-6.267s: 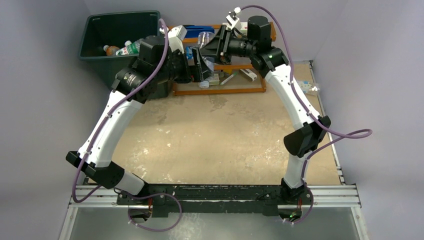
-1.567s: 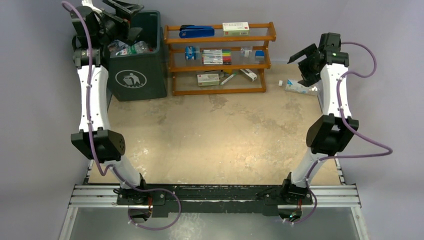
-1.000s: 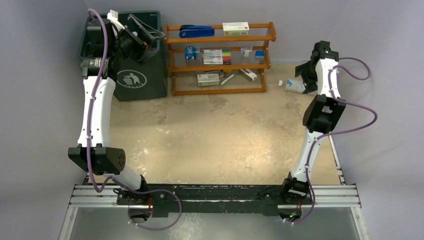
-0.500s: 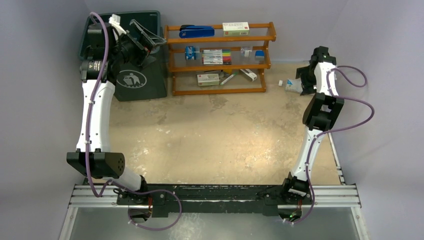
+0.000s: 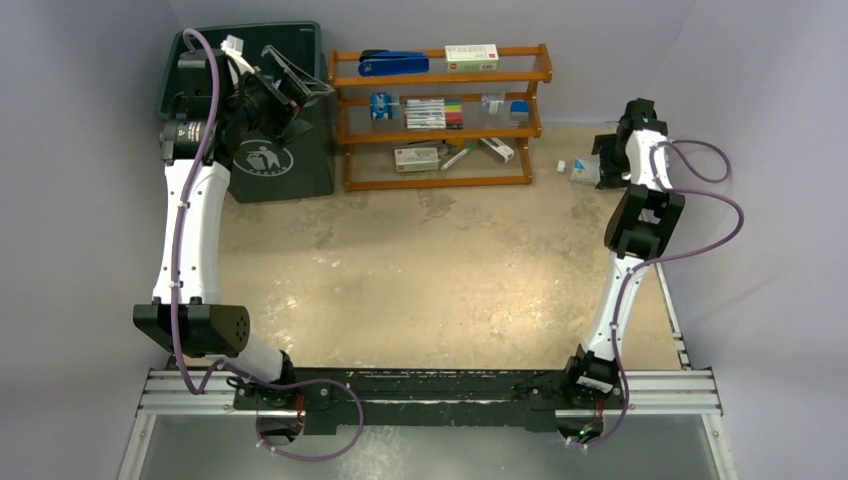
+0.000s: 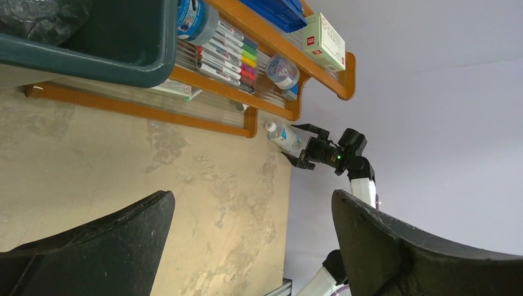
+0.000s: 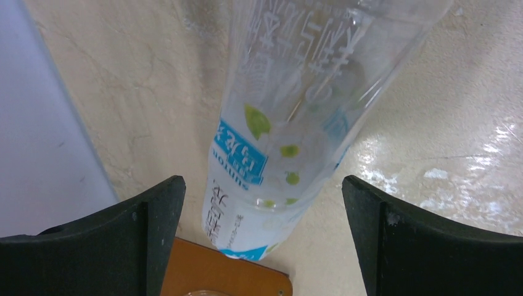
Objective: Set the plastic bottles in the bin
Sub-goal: Pick up the plastic bottle at the center of the board.
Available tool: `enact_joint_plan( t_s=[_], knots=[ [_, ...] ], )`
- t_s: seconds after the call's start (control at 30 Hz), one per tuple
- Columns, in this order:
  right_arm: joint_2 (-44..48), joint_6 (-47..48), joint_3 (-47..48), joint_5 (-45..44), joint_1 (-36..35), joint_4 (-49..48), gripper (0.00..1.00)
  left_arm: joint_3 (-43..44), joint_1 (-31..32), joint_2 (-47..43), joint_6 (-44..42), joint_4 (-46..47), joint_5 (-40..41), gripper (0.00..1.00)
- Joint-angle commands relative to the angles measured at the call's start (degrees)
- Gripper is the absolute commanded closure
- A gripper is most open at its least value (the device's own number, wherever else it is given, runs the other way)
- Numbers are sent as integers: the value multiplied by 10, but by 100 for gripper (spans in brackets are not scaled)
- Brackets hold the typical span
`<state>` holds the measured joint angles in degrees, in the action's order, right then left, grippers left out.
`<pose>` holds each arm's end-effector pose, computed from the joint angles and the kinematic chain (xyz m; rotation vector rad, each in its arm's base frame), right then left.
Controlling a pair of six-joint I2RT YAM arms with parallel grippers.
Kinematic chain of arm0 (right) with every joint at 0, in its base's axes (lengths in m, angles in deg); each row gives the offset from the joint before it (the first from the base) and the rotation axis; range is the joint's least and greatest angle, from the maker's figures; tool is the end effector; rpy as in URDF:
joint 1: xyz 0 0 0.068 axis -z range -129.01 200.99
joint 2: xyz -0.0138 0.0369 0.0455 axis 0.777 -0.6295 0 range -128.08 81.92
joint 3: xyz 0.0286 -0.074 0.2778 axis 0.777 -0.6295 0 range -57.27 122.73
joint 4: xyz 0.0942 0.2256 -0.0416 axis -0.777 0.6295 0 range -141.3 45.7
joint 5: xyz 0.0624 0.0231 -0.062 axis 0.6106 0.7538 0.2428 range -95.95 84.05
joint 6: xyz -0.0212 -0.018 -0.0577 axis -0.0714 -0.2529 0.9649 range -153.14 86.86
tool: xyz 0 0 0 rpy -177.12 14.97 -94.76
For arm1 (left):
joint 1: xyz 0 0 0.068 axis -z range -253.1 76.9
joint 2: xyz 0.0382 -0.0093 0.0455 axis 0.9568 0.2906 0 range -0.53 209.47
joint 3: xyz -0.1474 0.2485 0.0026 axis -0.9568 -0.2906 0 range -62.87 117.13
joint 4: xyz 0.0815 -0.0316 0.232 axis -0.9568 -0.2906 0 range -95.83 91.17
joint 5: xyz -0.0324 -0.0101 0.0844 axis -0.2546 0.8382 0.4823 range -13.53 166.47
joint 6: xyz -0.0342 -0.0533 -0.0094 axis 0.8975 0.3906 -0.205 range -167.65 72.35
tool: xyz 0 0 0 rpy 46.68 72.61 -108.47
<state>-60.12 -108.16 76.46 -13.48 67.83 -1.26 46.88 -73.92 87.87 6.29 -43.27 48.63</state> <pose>0.5175 -0.1634 0.2073 1.8939 1.7661 0.2078 0.3138 -0.0188 0.4875 -0.6475 1.9838 -1.0648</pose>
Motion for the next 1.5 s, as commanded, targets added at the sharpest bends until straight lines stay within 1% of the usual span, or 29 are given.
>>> enact_joint_plan(
  t_s=[0.0, 0.23, 0.37, 0.4, 0.5, 0.57, 0.63, 0.7, 0.9, 0.97, 1.1, 1.3, 1.47],
  knots=[
    [-11, -32, 3, 12, 10, -11, 0, 17, 2, -8, -17, -2, 6, 1],
    [-34, -33, 3, 25, 11, -4, 0, 29, 4, -5, -23, -24, 10, 1],
    [-33, -22, -17, 32, 10, 6, 0, 34, 6, -6, -25, -34, 14, 1],
    [-28, -20, -31, 32, 11, 5, 2, 36, 6, -7, -25, -35, 14, 1],
    [-3, -7, -74, 28, 11, -17, 11, 38, 8, -11, -25, -39, 14, 1],
    [16, 6, -98, 23, 11, -30, 21, 38, 8, -13, -26, -41, 13, 1],
    [31, 22, -114, 15, 11, -35, 34, 36, 9, -17, -27, -41, 11, 1],
    [43, 39, -124, 17, 11, -38, 42, 34, 10, -22, -27, -39, 9, 1],
    [79, 98, -136, 4, 10, -32, 46, 20, 12, -38, -22, -25, -10, 1],
    [105, 118, -155, 12, 6, -43, 49, 7, 12, -46, -18, -17, -21, 1],
    [164, 160, -205, 34, -12, -64, 53, -25, 12, -64, -3, 8, -42, 1],
    [273, 222, -296, 53, -61, -86, 53, -66, 12, -74, 3, 37, -73, 1],
    [379, 265, -392, 102, -80, -117, 54, -81, 12, -68, 13, 62, -81, 1]
  ],
)
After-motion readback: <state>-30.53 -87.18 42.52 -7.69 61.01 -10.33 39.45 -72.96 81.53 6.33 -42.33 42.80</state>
